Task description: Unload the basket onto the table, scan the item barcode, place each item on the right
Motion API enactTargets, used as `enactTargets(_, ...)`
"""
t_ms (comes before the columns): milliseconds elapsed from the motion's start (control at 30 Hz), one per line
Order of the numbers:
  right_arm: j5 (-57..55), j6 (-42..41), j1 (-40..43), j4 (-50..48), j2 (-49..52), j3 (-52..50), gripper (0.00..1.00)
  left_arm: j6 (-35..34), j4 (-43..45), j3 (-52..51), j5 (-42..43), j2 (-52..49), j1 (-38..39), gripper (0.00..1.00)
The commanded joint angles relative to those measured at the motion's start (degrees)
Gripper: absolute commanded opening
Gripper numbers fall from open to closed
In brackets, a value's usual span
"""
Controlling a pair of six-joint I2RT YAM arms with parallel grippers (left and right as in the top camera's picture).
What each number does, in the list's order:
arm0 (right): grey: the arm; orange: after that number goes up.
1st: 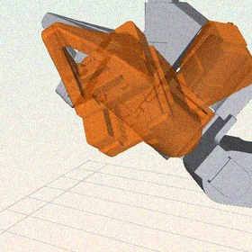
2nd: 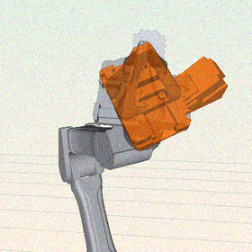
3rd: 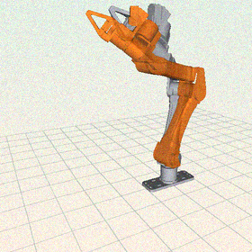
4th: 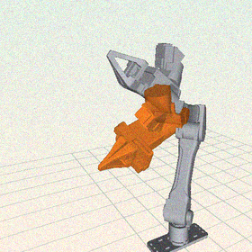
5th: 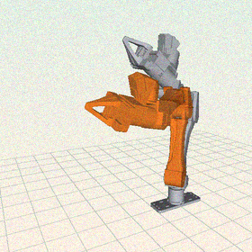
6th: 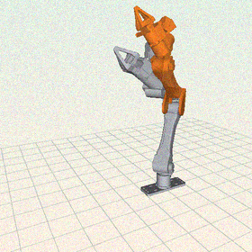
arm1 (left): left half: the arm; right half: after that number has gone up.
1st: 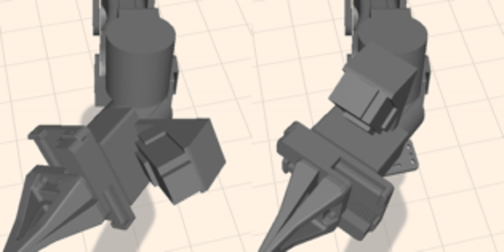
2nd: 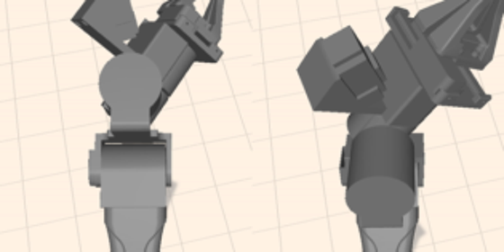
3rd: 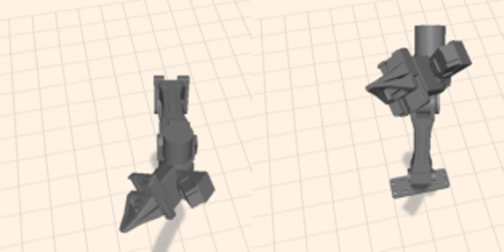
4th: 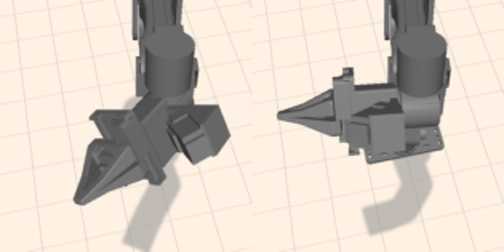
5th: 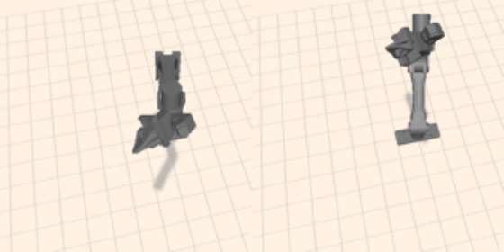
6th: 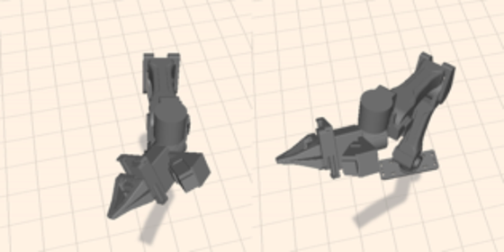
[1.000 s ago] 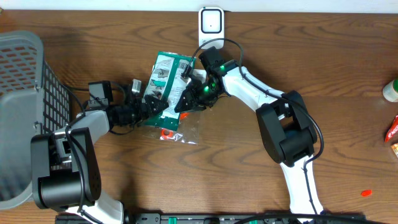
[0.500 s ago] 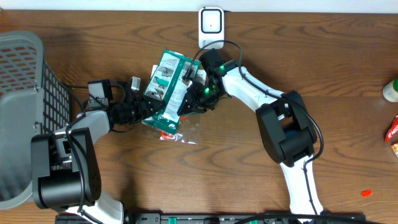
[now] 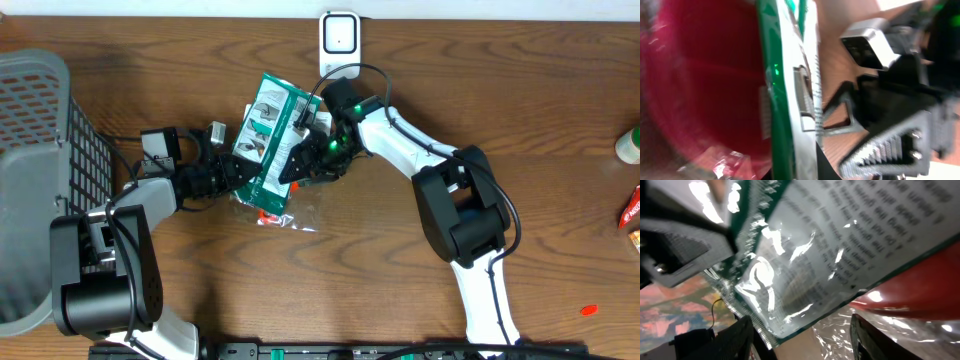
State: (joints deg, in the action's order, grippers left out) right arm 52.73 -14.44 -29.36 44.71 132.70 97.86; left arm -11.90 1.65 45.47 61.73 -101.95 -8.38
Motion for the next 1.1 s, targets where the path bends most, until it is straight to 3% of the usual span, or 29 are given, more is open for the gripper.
enactTargets(0, 0.6, -0.2, 2.4, -1.0, 0.2, -0.2, 0.59, 1.7, 1.7, 0.0, 7.6, -0.6, 0.1, 0.08)
enactTargets(233, 0.6, -5.8, 5.2, -7.6, 0.2, -0.2, 0.61, 1.5, 1.9, 0.0, 13.6, -0.6, 0.1, 0.07)
enactTargets(433, -3.2, -14.1, 5.6, -14.9, 0.2, -0.2, 0.69, -0.2, 1.9, 0.0, 16.3, -0.6, 0.1, 0.07)
enactTargets(667, -6.5, -22.9, 4.1, -17.1, 0.2, -0.2, 0.67, -3.1, 2.2, 0.0, 17.4, -0.6, 0.1, 0.08)
enactTargets(733, -8.5, -25.2, 3.7, -17.5, 0.2, -0.2, 0.63, -3.3, 2.2, 0.0, 18.3, -0.5, 0.1, 0.07)
enactTargets(800, -9.2, -25.8, 3.5, -17.8, 0.2, -0.2, 0.52, -3.5, 2.2, 0.0, 18.4, -0.5, 0.1, 0.07)
enactTargets(867, -9.2, -25.8, 3.4, -18.0, 0.2, -0.2, 0.33, -3.4, 2.4, 0.0, 18.3, -0.5, 0.1, 0.08)
enactTargets(900, -9.2, -25.8, 3.4, -18.0, 0.2, -0.2, 0.14, -3.4, 2.4, 0.0, 18.1, -0.5, 0.1, 0.08)
enactTargets(933, -9.2, -25.8, 3.4, -17.9, 0.2, -0.2, 0.04, -3.4, 2.8, 0.0, 18.1, -0.5, 0.1, 0.07)
enactTargets(1067, -9.1, -23.3, 3.7, -17.7, 0.2, -0.2, 0.01, -4.0, 3.6, 0.0, 15.5, -0.5, 0.1, 0.08)
